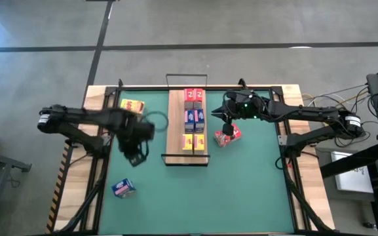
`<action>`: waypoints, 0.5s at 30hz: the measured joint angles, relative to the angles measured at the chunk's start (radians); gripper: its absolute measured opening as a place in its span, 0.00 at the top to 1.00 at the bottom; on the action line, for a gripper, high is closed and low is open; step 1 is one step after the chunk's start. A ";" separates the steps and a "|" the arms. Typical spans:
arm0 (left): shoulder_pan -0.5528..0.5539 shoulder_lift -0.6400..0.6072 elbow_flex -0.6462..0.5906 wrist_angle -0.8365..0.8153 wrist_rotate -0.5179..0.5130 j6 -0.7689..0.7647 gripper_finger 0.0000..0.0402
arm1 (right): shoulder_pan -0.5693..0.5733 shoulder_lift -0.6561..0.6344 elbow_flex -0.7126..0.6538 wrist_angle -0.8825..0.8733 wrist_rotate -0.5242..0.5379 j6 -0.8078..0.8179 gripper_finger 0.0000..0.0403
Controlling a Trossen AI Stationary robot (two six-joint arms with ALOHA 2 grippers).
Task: Stack cereal on shelf
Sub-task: Put the blue cereal box on the shelf aligned with the other blue cereal box
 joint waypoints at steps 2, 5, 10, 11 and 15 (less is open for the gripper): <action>-0.085 0.002 -0.004 0.031 0.000 -0.083 0.90 | 0.000 0.000 0.000 0.000 0.000 0.000 0.91; -0.188 0.006 -0.010 0.068 -0.002 -0.233 0.79 | 0.000 0.000 0.000 0.008 0.000 0.000 0.91; -0.341 0.008 -0.053 0.090 -0.057 -0.398 0.53 | 0.000 0.000 0.000 0.024 -0.001 -0.011 0.91; -0.379 0.008 -0.067 0.099 -0.088 -0.403 0.48 | 0.000 0.000 0.000 0.023 -0.001 -0.014 0.91; -0.522 0.014 -0.101 0.158 -0.161 -0.422 0.33 | 0.000 0.000 0.000 0.028 -0.001 -0.037 0.91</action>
